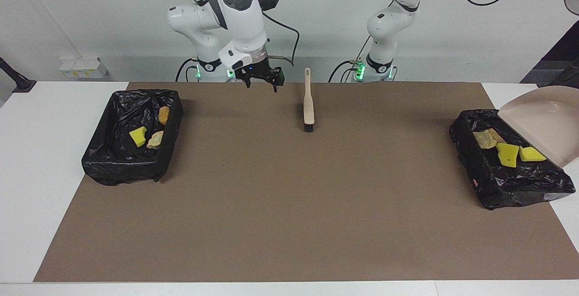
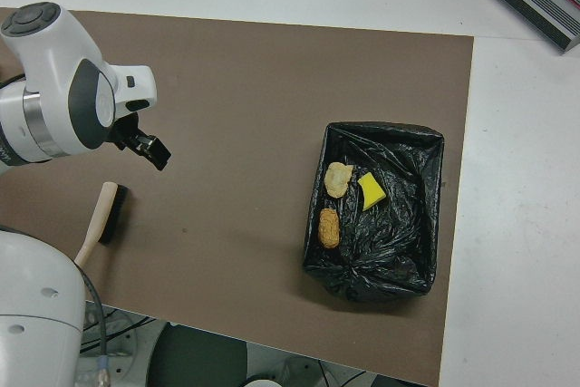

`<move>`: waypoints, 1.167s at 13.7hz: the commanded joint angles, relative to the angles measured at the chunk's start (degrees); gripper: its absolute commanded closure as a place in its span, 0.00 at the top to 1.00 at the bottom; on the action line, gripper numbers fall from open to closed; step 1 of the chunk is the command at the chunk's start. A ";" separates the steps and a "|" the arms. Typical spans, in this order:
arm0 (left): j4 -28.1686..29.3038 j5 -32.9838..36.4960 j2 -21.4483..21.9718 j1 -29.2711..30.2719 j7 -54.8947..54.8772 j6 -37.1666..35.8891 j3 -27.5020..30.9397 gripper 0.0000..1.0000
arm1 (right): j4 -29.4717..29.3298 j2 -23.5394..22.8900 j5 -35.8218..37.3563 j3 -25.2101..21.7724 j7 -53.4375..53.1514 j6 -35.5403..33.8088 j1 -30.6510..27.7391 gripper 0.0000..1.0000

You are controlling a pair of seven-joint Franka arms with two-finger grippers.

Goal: Sweep and dump trash in bin
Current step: 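Bring the dustpan back to the table center with the left gripper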

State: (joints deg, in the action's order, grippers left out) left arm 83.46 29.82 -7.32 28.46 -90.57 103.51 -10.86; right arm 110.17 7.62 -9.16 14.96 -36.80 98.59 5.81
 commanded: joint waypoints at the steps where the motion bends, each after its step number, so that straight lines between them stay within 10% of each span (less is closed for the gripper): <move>1: 3.45 -3.01 2.31 -6.38 10.35 -4.35 0.32 0.00 | -4.69 -0.06 1.25 0.25 6.89 -2.53 -6.75 1.00; 8: 9.78 -11.78 2.40 -24.84 53.75 -10.61 0.32 0.00 | -10.83 -1.11 7.57 -0.98 15.17 -2.62 -13.10 1.00; 16: 11.46 -28.13 -3.92 -40.75 106.70 -2.01 0.32 0.00 | -11.56 -1.12 8.54 -1.68 17.82 -2.62 -13.98 1.00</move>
State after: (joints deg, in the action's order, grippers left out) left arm 94.58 4.99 -10.48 -10.31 9.42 98.55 -11.82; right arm 100.10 7.35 -1.61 13.01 -20.85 96.99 -7.24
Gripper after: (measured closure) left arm 0.678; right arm 0.000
